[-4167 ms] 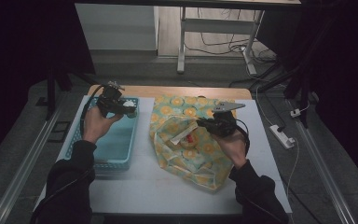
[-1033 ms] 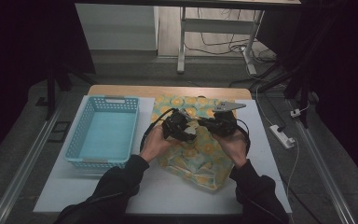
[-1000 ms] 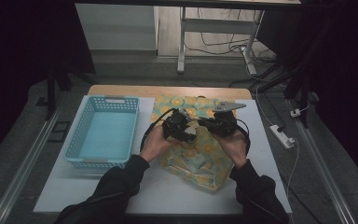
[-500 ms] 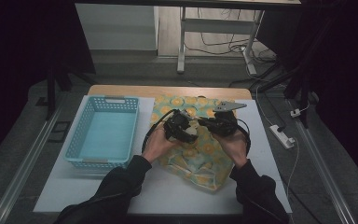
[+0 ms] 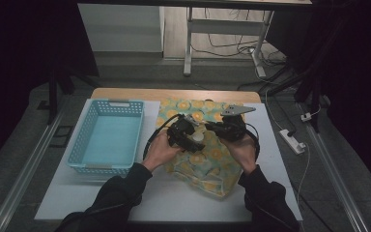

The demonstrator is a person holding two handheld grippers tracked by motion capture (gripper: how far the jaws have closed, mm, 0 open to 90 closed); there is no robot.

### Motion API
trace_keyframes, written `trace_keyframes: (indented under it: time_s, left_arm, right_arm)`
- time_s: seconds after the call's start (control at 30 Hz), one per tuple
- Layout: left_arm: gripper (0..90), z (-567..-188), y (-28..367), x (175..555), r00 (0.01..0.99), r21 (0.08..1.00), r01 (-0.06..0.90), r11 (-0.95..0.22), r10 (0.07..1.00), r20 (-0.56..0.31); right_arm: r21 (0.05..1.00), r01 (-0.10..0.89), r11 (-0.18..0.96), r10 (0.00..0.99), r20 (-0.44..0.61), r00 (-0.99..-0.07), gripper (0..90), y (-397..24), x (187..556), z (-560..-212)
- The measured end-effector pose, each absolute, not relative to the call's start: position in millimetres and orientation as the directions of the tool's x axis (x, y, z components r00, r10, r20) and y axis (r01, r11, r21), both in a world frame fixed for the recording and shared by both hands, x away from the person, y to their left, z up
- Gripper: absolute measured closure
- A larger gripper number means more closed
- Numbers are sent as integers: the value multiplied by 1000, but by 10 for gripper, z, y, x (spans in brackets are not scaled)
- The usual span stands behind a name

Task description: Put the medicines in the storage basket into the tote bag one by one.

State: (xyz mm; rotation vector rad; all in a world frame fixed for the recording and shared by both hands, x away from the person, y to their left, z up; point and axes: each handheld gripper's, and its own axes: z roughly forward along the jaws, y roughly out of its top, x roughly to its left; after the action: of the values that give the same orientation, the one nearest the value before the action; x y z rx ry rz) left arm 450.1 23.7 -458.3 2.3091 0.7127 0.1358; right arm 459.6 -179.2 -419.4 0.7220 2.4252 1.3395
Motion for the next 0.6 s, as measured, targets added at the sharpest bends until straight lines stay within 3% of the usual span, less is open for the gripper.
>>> trace_keyframes:
  time_s: [0.6]
  left_arm:
    - [27,-4567,390,4265,859,711,456,-536,474,-193]
  right_arm:
    - [846,286,450,543,-5,-840,898,-1775,4585,-4193]
